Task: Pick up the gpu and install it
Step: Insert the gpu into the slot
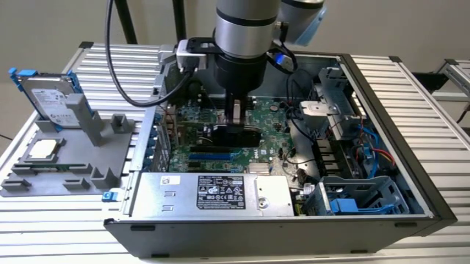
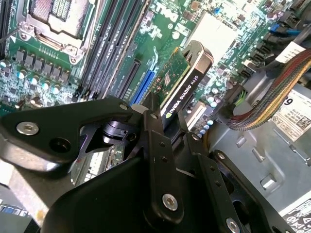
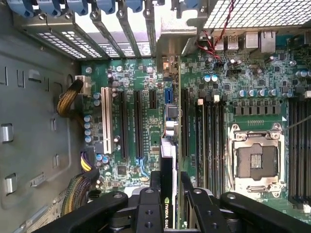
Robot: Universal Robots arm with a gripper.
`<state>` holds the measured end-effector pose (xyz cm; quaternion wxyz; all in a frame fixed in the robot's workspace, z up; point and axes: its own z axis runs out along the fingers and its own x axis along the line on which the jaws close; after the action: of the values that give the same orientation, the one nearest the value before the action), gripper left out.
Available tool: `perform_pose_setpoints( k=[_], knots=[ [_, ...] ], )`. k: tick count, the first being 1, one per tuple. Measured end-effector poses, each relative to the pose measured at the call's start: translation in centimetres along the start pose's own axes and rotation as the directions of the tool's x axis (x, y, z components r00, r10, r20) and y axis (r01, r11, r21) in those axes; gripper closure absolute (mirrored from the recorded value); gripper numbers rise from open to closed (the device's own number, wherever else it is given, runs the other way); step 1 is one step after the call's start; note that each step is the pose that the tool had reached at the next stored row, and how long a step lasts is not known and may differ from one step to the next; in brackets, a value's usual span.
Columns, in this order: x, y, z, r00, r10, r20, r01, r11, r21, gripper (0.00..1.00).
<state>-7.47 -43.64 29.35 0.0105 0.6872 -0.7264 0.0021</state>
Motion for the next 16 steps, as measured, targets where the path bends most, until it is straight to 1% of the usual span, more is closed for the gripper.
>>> perform_pose_setpoints(
  k=[8, 16],
  knots=[
    [0.01, 0.41, 0.66, 1.0, 0.0, -0.0005, 0.0, 1.0, -0.0095, 1.0],
    [0.09, 0.71, 1.33, 1.0, -0.001, -0.0008, 0.001, 0.9999, -0.0133, 1.0]
  ],
)
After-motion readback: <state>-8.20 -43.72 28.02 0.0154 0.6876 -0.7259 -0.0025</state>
